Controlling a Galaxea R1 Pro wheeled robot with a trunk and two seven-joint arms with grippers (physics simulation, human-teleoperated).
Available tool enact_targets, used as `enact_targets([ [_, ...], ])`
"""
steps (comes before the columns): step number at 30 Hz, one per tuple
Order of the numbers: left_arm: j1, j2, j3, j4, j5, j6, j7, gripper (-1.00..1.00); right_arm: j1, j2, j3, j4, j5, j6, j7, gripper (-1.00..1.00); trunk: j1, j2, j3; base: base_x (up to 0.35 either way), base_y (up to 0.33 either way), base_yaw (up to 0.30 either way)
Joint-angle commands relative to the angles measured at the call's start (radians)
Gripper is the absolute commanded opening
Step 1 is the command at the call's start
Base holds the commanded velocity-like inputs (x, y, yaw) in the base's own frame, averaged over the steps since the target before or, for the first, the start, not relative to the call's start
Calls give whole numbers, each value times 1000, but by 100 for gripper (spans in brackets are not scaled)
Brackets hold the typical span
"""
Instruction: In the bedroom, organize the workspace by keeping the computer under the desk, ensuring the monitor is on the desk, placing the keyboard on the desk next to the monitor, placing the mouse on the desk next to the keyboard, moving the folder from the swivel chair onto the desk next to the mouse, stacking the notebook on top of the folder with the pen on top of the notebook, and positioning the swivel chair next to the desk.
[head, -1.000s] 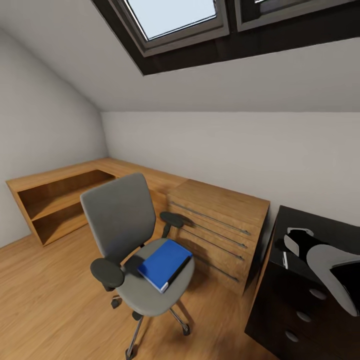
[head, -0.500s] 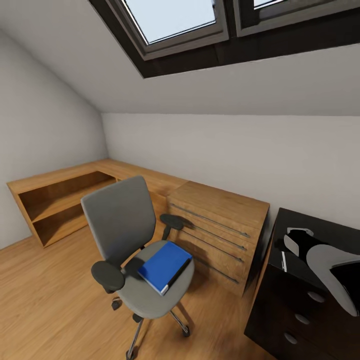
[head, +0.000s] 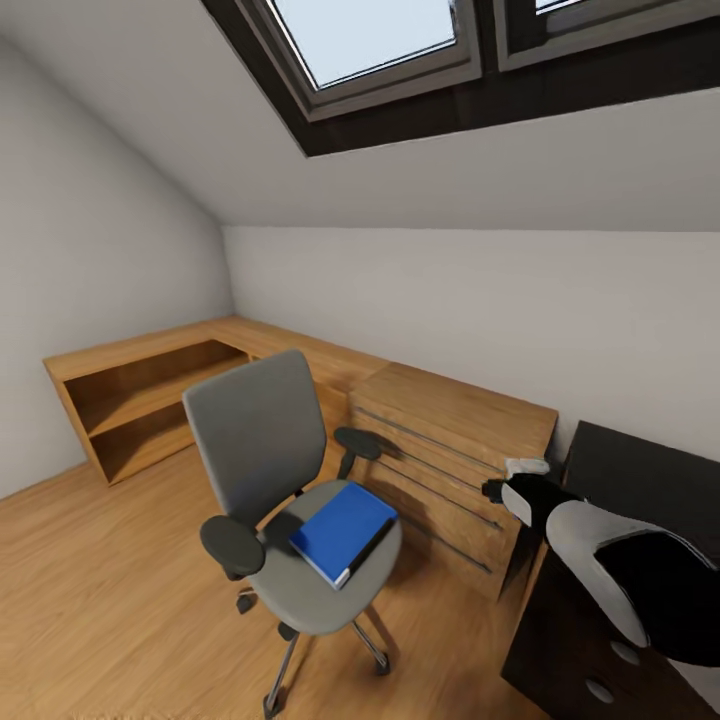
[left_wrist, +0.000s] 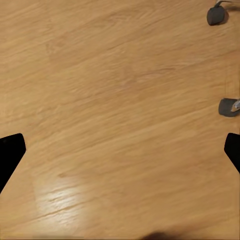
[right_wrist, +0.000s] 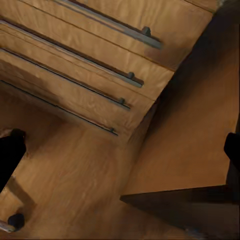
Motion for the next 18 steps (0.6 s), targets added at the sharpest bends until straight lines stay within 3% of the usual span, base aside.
enact_targets([
  [1, -1, 1, -8, 0, 9, -5, 6, 100, 13, 33, 9, 1, -5, -38, -5, 100, 0, -1, -1, 0, 0, 267],
  [7, -1, 1, -10, 1, 9, -5, 6, 100, 93, 148, 12, 0, 2, -226, -153, 100, 0, -1, -5, 0, 0, 254],
  [9, -1, -1, -11, 1, 8, -5, 6, 100, 127, 183, 13, 0, 9, -343, -173, 100, 0, -1, -7, 0, 0, 235],
  [10, -1, -2, -12, 5, 8, -5, 5, 100, 160, 203, 14, 1, 21, -483, -181, 100, 0, -1, -8, 0, 0, 232],
  [11, -1, -2, -12, 10, 7, -5, 5, 100, 174, 209, 14, 2, 26, -547, -183, 100, 0, -1, -9, 0, 0, 231],
  [14, -1, -3, -13, 22, 6, -5, 4, 100, 194, 215, 14, 4, 32, -647, -186, 100, 0, -1, -12, 0, 0, 231],
  [18, -1, -8, -12, 28, 3, -7, 4, 100, 204, 216, 13, 5, 35, -693, -186, 100, 0, -1, -16, 0, 0, 230],
])
